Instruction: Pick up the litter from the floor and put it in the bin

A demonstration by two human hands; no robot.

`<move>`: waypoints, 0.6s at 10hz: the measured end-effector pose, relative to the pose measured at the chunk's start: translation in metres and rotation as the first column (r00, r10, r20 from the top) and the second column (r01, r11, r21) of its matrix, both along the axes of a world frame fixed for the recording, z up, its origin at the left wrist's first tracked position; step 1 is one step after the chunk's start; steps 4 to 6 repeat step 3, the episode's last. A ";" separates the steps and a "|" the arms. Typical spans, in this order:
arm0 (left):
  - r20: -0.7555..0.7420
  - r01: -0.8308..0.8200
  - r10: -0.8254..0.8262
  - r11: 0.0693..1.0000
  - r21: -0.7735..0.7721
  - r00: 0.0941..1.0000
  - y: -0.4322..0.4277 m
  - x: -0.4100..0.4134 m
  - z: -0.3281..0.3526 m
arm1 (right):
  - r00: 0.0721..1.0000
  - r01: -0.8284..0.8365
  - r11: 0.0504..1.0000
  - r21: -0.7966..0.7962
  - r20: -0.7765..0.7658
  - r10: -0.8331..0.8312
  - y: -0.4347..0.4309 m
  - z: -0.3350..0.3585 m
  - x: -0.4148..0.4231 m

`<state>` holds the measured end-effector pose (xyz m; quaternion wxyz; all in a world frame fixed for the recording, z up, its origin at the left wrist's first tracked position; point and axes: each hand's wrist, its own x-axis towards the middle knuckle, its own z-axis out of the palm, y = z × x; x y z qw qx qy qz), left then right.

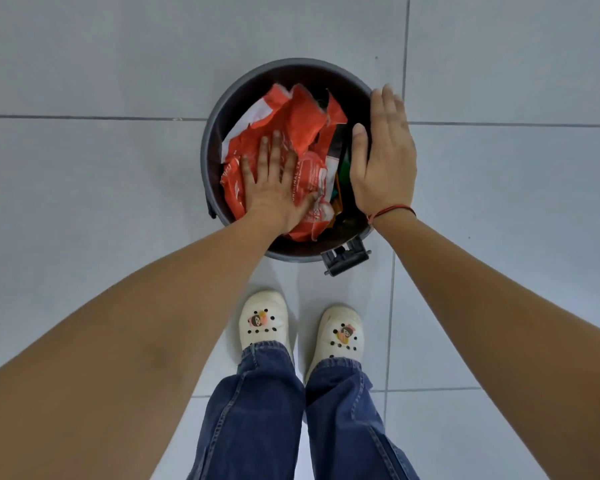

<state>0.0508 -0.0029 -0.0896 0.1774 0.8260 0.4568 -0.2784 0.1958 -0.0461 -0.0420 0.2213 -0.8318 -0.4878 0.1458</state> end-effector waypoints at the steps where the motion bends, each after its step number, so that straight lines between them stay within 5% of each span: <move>1: 0.042 -0.037 0.039 0.998 -0.059 0.998 -0.001 -0.001 0.021 | 1.000 -0.004 0.993 -0.117 0.013 0.006 -0.003 0.006 -0.002; 3: 0.173 0.017 -0.003 0.997 -0.082 0.985 -0.009 -0.026 0.109 | 0.999 -0.042 0.959 -0.279 -0.029 0.036 0.004 0.075 -0.017; 6: 0.173 0.017 -0.003 0.997 -0.082 0.985 -0.009 -0.026 0.109 | 0.999 -0.042 0.959 -0.279 -0.029 0.036 0.004 0.075 -0.017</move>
